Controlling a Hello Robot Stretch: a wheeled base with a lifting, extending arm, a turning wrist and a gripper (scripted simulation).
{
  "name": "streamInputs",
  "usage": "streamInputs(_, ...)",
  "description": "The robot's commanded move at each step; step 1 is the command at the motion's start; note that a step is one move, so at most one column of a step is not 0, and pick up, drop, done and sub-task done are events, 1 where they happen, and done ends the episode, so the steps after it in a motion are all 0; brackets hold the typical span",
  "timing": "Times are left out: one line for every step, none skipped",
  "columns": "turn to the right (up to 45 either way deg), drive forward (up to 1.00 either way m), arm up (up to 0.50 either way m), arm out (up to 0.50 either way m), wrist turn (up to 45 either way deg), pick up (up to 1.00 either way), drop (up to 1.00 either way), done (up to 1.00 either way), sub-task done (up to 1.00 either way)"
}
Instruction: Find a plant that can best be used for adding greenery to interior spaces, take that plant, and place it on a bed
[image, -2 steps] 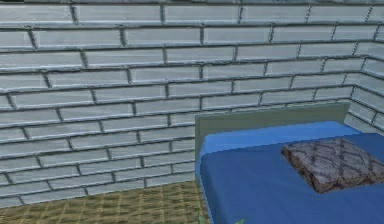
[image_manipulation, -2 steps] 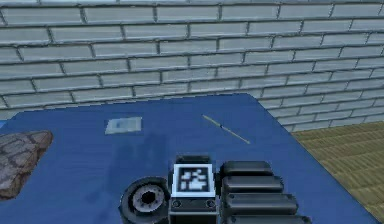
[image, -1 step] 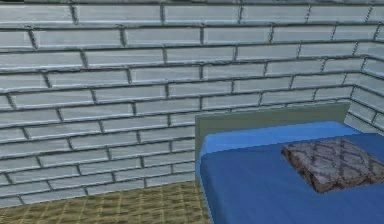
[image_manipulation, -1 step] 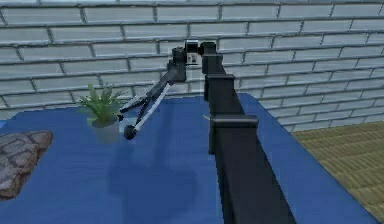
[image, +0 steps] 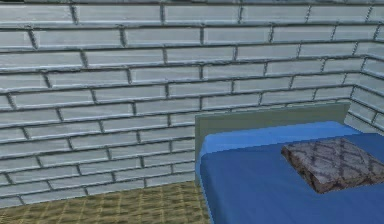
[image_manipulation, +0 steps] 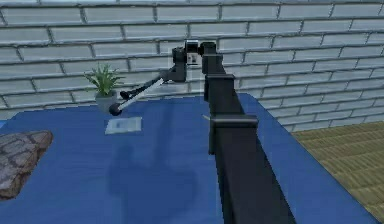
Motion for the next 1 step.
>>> streamInputs(0.0, 0.00, -0.22, 0.00, 0.0, 0.00, 0.00, 0.00, 0.00)
